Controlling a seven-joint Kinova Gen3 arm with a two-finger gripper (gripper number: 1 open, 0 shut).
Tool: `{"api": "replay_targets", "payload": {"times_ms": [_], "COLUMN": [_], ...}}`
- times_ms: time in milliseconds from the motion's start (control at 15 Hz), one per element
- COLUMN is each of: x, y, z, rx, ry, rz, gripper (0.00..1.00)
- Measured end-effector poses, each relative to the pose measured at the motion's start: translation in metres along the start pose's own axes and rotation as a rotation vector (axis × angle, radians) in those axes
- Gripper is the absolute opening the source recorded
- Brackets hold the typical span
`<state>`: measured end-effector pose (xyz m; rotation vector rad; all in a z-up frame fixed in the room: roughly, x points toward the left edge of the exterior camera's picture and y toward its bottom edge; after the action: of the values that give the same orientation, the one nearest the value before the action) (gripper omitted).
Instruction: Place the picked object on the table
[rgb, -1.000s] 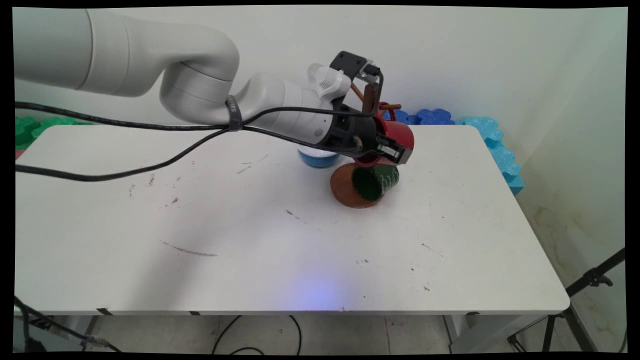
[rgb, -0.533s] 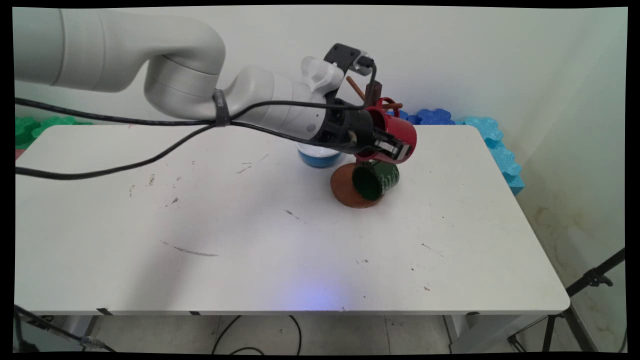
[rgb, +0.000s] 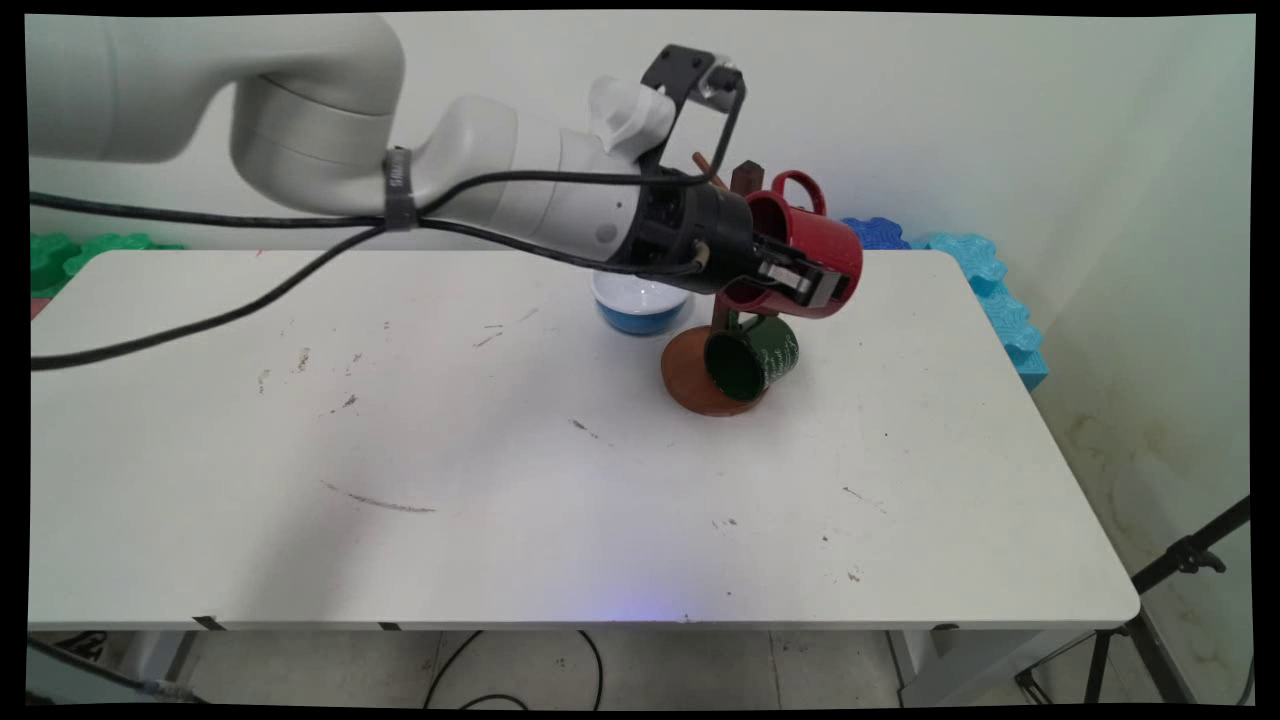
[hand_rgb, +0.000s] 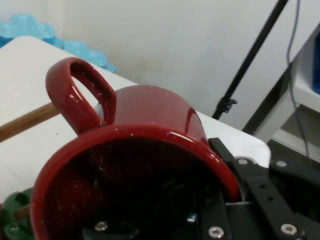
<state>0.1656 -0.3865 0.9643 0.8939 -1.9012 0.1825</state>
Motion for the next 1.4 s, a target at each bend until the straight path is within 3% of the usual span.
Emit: {"api": "replay_targets", "payload": {"times_ms": [267,533,800,1400], "x": [0.005,0.006,0.004,0.007], "y": [0.013,0.017,0.009,-0.035], "z": [-0.018,-0.039,-0.072,-0.145], "rx": [-0.036,-0.047,-0.037,0.02], "ry": [0.002,-0.035,-0.114,-0.305], "rz": [0.017,0.053,0.122,0.269], "gripper": [0.0,0.0,0.0,0.0]}}
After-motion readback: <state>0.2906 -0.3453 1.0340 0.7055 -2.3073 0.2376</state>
